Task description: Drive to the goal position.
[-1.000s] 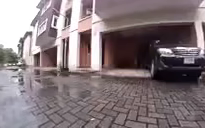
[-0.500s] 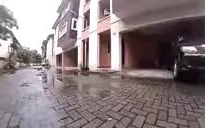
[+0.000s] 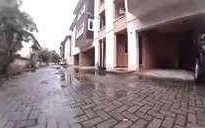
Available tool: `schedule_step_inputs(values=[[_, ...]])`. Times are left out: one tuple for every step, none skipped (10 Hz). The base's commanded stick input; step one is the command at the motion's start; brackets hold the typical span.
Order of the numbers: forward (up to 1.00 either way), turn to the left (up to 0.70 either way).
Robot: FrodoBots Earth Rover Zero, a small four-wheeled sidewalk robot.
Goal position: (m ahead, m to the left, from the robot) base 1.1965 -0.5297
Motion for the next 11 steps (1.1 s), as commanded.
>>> schedule_step_inputs(values=[[0.49, 0.31], [0.50, 0.15], [0.50, 0.00], [0.50, 0.00], [0.50, 0.00], [0.50, 0.00], [0.50, 0.00], [0.50, 0.00], [0.50, 0.00], [0.50, 0.00], [0.50, 0.00]])
